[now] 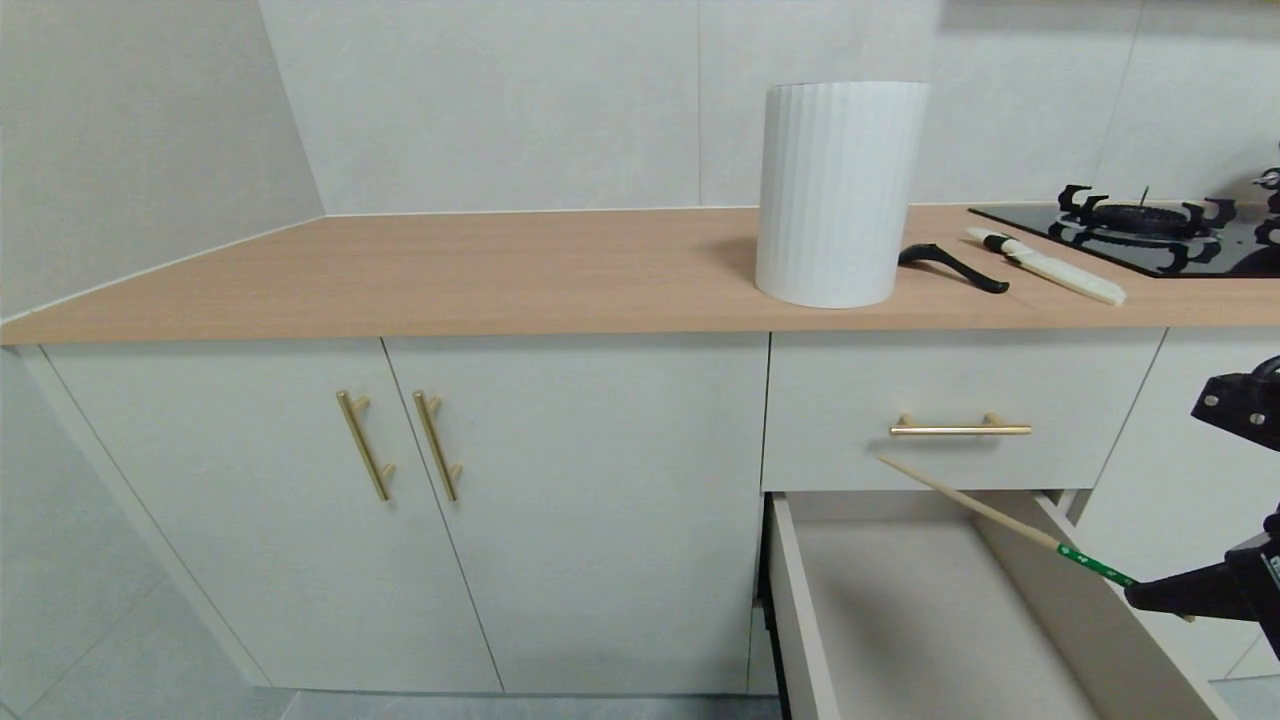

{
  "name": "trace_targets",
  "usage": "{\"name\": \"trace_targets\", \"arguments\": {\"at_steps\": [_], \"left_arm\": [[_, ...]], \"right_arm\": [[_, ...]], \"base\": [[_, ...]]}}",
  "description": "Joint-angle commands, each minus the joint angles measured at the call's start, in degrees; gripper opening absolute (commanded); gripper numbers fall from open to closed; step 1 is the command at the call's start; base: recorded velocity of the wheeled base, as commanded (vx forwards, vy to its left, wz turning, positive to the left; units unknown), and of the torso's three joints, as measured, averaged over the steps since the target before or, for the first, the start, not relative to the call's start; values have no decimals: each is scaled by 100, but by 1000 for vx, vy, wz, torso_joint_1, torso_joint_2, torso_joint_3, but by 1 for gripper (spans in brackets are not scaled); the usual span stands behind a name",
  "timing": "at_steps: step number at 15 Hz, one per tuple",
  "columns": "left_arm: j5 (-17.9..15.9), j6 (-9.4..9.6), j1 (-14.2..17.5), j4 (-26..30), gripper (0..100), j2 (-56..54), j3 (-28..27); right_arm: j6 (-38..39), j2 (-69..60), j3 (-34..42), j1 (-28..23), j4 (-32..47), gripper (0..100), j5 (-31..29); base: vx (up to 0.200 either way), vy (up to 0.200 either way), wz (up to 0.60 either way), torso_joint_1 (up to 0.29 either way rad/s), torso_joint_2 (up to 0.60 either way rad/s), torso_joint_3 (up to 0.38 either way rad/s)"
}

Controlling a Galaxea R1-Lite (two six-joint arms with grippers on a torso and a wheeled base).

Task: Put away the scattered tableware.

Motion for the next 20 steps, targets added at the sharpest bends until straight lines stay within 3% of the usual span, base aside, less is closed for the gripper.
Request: {"name": "trace_targets", "arguments": {"at_steps": [1,7,12,15,16,20], "left_arm": [[1,2,1,0,100,2,0],[1,2,1,0,100,2,0],[1,2,1,0,100,2,0],[1,2,1,0,100,2,0],[1,2,1,0,100,2,0],[1,2,1,0,100,2,0]], "right_arm": [[-61,145,33,2,-17,0,-7],[-17,1692,59,151,-210,0,-95],[1143,3634,-205,283,-1019,0,-526],[1346,4153,59,380,-2065,0,-587],[1627,4461,217,477,-2741,0,-649],[1724,4988,314,529,-3383,0,-921]], "base": [[0,0,0,-27,129,90],[0,0,0,-3,13,6],[0,0,0,0,0,0],[0,0,0,0,0,0],[0,0,0,0,0,0],[0,0,0,0,0,0]]}}
